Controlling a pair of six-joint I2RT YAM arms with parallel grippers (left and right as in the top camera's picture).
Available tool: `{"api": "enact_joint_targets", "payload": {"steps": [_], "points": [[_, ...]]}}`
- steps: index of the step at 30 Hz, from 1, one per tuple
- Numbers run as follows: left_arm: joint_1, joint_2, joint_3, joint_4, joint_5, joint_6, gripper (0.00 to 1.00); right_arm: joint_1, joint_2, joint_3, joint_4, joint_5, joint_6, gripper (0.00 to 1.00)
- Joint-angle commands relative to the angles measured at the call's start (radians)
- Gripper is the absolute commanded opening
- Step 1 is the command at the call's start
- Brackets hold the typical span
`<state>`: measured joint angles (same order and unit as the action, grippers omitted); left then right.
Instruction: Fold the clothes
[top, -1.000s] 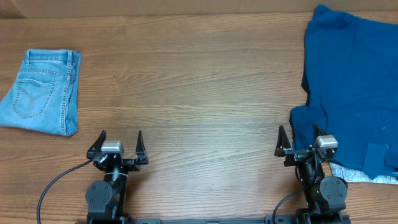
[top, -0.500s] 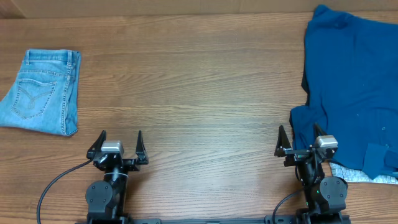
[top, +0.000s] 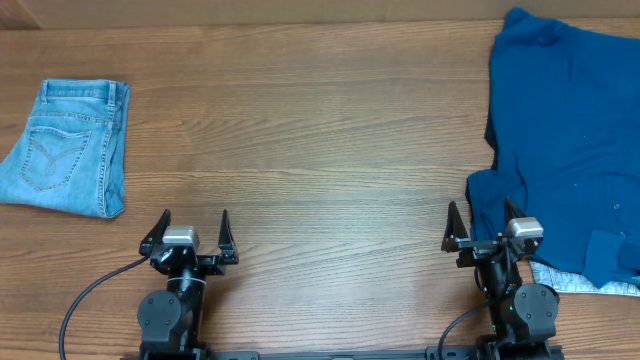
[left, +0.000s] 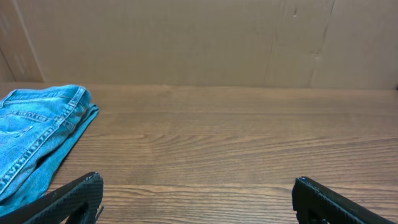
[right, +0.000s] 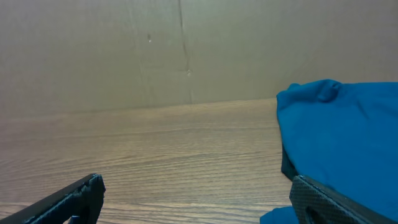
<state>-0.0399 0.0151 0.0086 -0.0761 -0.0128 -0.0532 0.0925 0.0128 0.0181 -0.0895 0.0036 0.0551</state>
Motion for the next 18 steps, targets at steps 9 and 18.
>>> {"api": "enact_joint_targets", "payload": {"steps": [9, 18], "points": [[-0.006, -0.009, -0.004, 0.002, -0.013, -0.05, 1.0, 0.003, -0.004, -0.01, 0.005, -0.005, 0.002, 1.0], [-0.006, -0.007, 0.045, -0.101, -0.017, -0.131, 1.0, 0.003, 0.123, 0.102, -0.079, 0.086, 0.11, 1.0]]}}
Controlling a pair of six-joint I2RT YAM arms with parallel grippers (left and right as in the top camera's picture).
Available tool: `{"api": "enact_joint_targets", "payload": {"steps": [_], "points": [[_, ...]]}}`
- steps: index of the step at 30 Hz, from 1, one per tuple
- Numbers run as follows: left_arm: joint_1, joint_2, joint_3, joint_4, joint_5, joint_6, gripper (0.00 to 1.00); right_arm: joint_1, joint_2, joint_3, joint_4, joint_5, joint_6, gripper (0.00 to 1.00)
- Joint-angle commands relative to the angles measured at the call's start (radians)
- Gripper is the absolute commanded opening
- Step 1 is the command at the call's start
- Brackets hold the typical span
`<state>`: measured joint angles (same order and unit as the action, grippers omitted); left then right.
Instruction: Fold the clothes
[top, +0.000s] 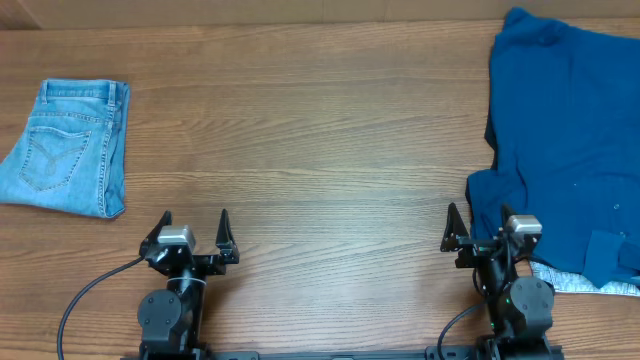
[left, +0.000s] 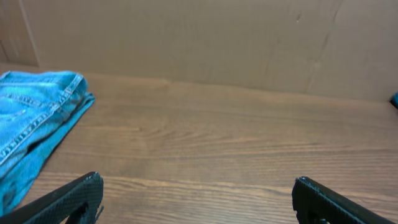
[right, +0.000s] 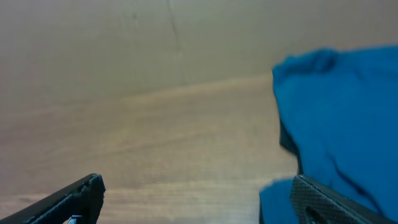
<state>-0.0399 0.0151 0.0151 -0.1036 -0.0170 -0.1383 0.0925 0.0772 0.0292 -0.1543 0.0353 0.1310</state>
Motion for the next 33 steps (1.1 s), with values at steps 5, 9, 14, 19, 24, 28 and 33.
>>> {"api": "enact_joint_targets", "payload": {"steps": [5, 9, 14, 19, 24, 28, 33], "points": [[-0.006, 0.13, 0.186, -0.14, -0.027, -0.046, 1.0, 0.003, 0.345, 0.333, -0.119, 0.053, 0.034, 1.0], [-0.006, 0.314, 0.315, -0.14, -0.026, -0.046, 1.0, 0.003, 0.538, 0.533, -0.282, 0.053, 0.034, 1.0], [-0.006, 0.578, 0.552, -0.243, 0.011, -0.046, 1.0, 0.003, 0.787, 0.813, -0.542, 0.053, 0.034, 1.0], [-0.006, 0.802, 0.803, -0.464, 0.056, -0.045, 1.0, 0.003, 0.951, 0.996, -0.72, 0.039, 0.034, 1.0], [-0.006, 0.888, 0.908, -0.568, 0.119, -0.046, 1.0, -0.003, 0.975, 1.022, -0.748, 0.043, 0.037, 1.0], [-0.006, 0.892, 0.908, -0.57, 0.118, -0.045, 1.0, -0.109, 0.988, 1.022, -0.79, 0.15, 0.163, 1.0], [-0.006, 0.897, 0.908, -0.57, 0.111, -0.046, 1.0, -0.309, 1.099, 1.021, -0.837, 0.083, 0.129, 1.0]]}}
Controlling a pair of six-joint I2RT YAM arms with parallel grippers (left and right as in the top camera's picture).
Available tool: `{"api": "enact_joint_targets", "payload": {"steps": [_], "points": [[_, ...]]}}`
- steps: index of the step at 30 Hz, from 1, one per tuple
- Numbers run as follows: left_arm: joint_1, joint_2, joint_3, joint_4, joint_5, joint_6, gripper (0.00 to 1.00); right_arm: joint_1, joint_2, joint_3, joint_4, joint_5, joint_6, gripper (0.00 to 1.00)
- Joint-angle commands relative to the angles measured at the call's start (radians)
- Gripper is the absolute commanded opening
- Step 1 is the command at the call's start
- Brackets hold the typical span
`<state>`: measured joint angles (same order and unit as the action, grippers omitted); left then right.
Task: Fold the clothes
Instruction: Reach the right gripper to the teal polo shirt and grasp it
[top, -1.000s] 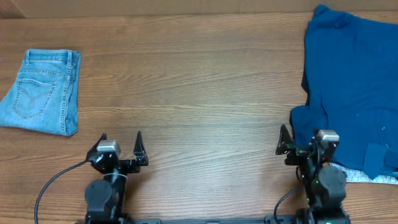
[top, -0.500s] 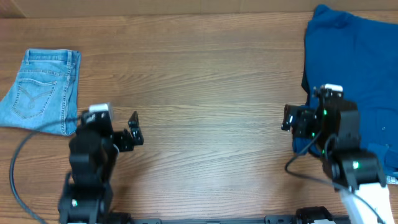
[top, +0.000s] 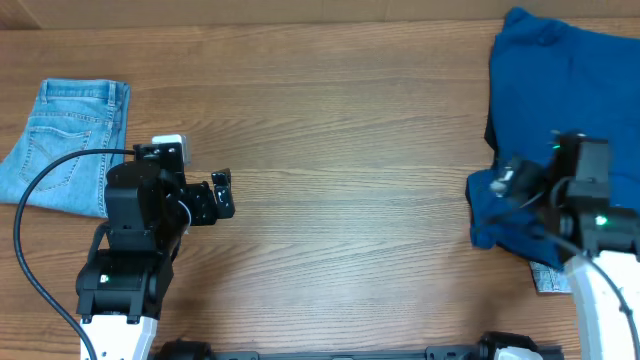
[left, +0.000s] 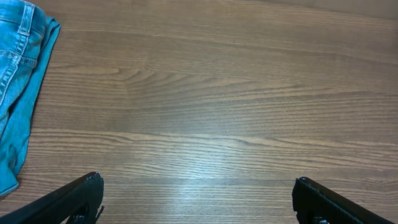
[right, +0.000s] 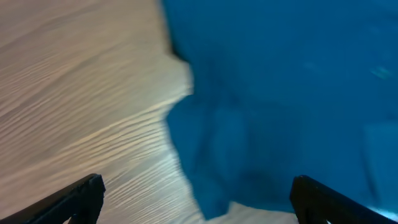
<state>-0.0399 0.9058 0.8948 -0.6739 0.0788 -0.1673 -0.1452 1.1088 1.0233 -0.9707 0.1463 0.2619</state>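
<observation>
A crumpled blue shirt (top: 565, 110) lies spread at the table's right side; its near-left edge shows, blurred, in the right wrist view (right: 280, 93). Folded light-blue jeans (top: 65, 145) lie at the far left, and their edge shows in the left wrist view (left: 18, 74). My left gripper (top: 190, 180) hangs open over bare wood just right of the jeans, nothing between its fingers (left: 198, 199). My right gripper (top: 530, 180) is open above the shirt's near-left corner, holding nothing (right: 196, 199).
The wooden table (top: 330, 120) stretches between the two garments. A pale grey-white cloth (top: 550, 278) peeks out from under the shirt's near edge. A cardboard wall runs along the far edge of the table.
Both arms have left their low places at the front edge. The left gripper is now raised beside the jeans, the right above the shirt's near-left corner. Both wrist cameras look down. Both grippers stay open.
At first both grippers sat open at the table's front edge, looking level across the wood. A moment later they stood nearly the same, the views slightly shifted. Now both arms are raised and farther in, one by each garment, with neither garment moved.
</observation>
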Motion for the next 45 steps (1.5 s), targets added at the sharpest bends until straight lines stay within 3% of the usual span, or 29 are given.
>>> {"api": "enact_joint_targets", "payload": {"steps": [1, 7, 14, 19, 24, 33, 45], "points": [[-0.006, 0.008, 0.028, 0.0, 0.015, -0.017, 1.0, -0.086, 0.099, 0.026, -0.035, -0.066, -0.028, 1.0], [-0.006, 0.01, 0.028, -0.002, 0.014, -0.016, 1.0, -0.098, 0.364, 0.025, -0.108, -0.103, -0.061, 1.0], [-0.006, 0.025, 0.028, -0.002, -0.036, -0.016, 1.0, -0.098, 0.527, 0.025, -0.076, -0.093, -0.06, 0.96], [-0.006, 0.042, 0.028, -0.003, -0.034, -0.017, 1.0, -0.097, 0.532, 0.025, -0.075, -0.102, -0.06, 0.88], [-0.006, 0.042, 0.028, -0.003, -0.034, -0.017, 1.0, -0.08, 0.532, 0.025, -0.091, -0.227, -0.061, 0.88], [-0.006, 0.042, 0.028, -0.008, -0.034, -0.017, 1.0, -0.022, 0.532, 0.025, -0.036, -0.185, -0.059, 0.88], [-0.006, 0.042, 0.028, -0.011, -0.034, -0.017, 1.0, -0.022, 0.539, 0.018, 0.002, -0.148, -0.056, 0.8]]}}
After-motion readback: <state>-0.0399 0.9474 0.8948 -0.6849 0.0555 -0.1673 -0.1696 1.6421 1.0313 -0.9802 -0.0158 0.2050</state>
